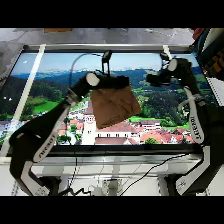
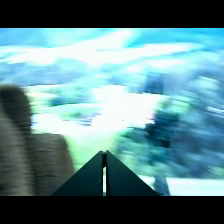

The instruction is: Fold the clothes and pants, and hang the long-sleeved shirts on hangers.

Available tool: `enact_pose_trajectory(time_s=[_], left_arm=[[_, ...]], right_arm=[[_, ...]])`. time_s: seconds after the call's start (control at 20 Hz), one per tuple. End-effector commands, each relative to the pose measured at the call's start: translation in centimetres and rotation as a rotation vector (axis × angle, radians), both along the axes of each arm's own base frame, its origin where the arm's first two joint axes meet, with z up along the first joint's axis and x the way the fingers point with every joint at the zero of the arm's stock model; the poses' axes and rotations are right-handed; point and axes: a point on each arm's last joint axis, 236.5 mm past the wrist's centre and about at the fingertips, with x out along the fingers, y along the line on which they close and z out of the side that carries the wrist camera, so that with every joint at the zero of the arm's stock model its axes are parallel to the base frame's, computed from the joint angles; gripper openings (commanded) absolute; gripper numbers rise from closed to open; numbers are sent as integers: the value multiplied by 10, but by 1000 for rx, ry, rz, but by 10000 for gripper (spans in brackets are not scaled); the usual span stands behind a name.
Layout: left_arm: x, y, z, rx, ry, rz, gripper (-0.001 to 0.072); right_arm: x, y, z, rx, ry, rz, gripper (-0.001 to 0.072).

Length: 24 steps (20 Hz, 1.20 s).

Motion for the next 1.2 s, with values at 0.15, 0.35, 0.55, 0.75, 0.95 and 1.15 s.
enact_pose_trajectory(time_s=[0.15,0.35,0.55,0.75,0.95,1.15], left_arm=[[9,-13,-24,-13,3,40,716],[21,21,0,-16,1,55,716],[23,55,17,-7,28,49,716],[20,61,12,7,58,32,715],[20,61,9,13,59,31,715],[23,68,2,69,34,31,714]], right_arm=[[1,-45,1,16,-15,23,39],[9,-7,7,263,-110,255,39],[19,10,-4,427,-107,202,541],[14,43,-60,497,55,111,592],[-2,81,-114,537,198,96,626],[-24,126,-127,638,300,143,625]])
